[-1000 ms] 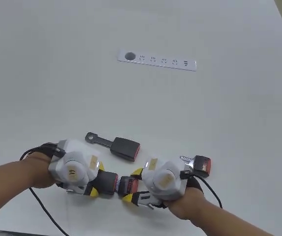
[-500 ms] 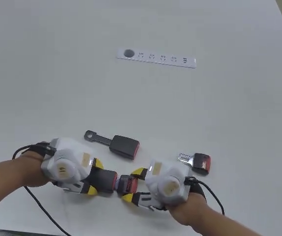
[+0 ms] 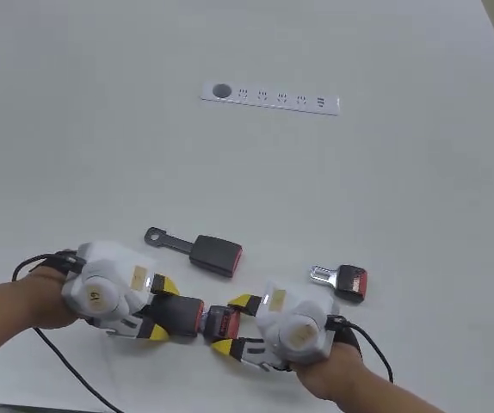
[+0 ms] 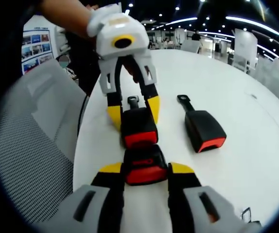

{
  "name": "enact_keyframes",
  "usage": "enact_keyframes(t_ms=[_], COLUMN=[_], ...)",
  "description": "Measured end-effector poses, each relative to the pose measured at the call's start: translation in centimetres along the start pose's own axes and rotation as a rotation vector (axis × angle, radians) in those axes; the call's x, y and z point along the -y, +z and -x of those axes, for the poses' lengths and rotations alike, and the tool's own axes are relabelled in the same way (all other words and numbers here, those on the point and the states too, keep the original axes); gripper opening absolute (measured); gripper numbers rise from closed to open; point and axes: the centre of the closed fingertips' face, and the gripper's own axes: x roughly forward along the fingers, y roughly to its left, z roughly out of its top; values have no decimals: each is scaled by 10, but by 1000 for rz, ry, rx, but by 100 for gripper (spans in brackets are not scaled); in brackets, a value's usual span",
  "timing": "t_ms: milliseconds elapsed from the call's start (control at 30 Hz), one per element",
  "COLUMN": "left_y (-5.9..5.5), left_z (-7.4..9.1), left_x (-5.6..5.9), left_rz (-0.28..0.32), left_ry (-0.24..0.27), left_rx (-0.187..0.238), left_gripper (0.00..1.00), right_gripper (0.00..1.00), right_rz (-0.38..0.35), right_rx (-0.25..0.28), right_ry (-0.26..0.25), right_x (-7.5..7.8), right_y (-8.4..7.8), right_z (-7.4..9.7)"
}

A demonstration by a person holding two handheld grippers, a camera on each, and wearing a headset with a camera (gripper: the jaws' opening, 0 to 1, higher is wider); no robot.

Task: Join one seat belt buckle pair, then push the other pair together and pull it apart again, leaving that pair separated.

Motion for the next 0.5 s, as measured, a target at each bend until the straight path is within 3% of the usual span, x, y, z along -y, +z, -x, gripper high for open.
enact_keyframes(t_ms=[500], left_y=[0], left_z=[0], left_x=[0], left_rz=[31], left_ry=[9], left_rx=[26], left_gripper=[34], right_gripper=[33], right_rz=[14], right_rx=[26], right_ry=[-28], right_x=[0], right_y=[1], right_z=[1])
